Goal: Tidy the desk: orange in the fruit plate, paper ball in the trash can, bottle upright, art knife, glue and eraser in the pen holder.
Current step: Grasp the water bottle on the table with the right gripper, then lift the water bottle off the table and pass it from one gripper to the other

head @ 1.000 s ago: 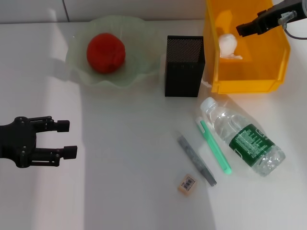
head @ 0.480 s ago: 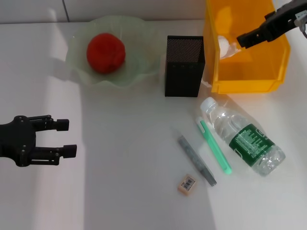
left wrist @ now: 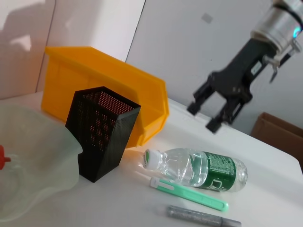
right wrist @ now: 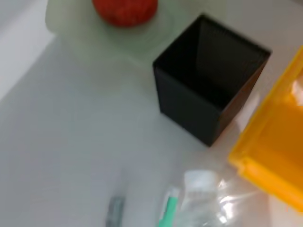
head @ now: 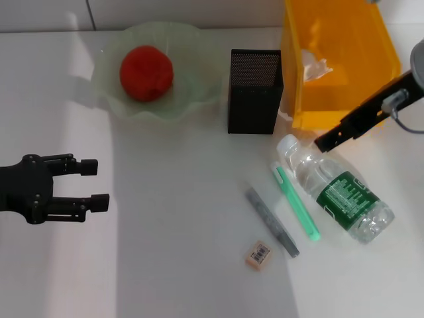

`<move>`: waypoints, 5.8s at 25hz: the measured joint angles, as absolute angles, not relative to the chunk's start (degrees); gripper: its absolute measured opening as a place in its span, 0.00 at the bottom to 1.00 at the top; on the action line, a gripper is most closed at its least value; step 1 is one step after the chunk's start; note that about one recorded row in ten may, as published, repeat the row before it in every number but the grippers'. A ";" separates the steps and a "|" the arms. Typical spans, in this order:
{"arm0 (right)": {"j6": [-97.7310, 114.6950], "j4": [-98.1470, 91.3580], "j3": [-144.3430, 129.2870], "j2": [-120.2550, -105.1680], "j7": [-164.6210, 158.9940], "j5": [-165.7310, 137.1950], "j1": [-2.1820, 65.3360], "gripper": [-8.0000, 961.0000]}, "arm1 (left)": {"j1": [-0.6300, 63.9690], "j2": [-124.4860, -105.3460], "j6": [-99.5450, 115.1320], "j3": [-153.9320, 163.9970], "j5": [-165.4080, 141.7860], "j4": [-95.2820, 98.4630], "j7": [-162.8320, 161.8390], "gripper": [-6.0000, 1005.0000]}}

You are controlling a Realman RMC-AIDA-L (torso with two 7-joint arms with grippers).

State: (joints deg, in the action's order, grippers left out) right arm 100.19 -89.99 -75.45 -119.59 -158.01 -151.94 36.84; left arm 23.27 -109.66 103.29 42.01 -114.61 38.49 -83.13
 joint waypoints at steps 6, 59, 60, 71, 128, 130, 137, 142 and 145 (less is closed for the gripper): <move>95.33 -79.92 -78.07 -119.62 -158.02 -149.49 36.46 0.86 | 23.41 -109.95 102.49 42.03 -114.61 38.07 -83.07 0.84; 85.37 -65.94 -83.97 -119.44 -157.60 -151.03 39.15 0.86 | 23.55 -110.48 101.31 42.12 -114.61 37.79 -82.79 0.84; 85.26 -65.94 -83.97 -119.44 -157.59 -150.98 39.14 0.86 | 23.55 -110.48 101.31 42.10 -114.61 37.79 -82.79 0.84; 85.42 -66.79 -83.94 -119.44 -157.35 -150.75 38.72 0.83 | 23.43 -110.48 101.34 42.01 -114.61 37.79 -82.86 0.84; 86.74 -46.92 -45.68 -119.16 -84.08 -94.76 13.17 0.83 | 25.39 -112.17 104.25 39.10 -112.12 37.79 -82.60 0.84; 86.87 -46.30 -45.68 -119.16 -83.27 -94.09 13.29 0.83 | 25.43 -112.32 105.01 39.01 -110.81 37.79 -82.22 0.84; 88.55 -42.40 -45.65 -119.17 -78.78 -91.45 15.46 0.83 | 25.75 -113.43 107.60 39.12 -102.51 37.93 -79.69 0.84; 90.41 -40.69 -45.61 -119.13 -76.84 -90.63 16.96 0.83 | 26.70 -114.46 109.74 39.33 -98.05 38.29 -79.01 0.83; 91.93 -39.66 -45.69 -119.10 -76.09 -90.61 18.51 0.83 | 27.62 -115.47 110.57 39.51 -96.51 38.47 -77.46 0.83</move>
State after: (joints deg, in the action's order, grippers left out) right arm 91.93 -39.66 -45.69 -119.10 -76.09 -90.61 18.51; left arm 27.62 -115.47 110.57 39.51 -96.51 38.47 -77.46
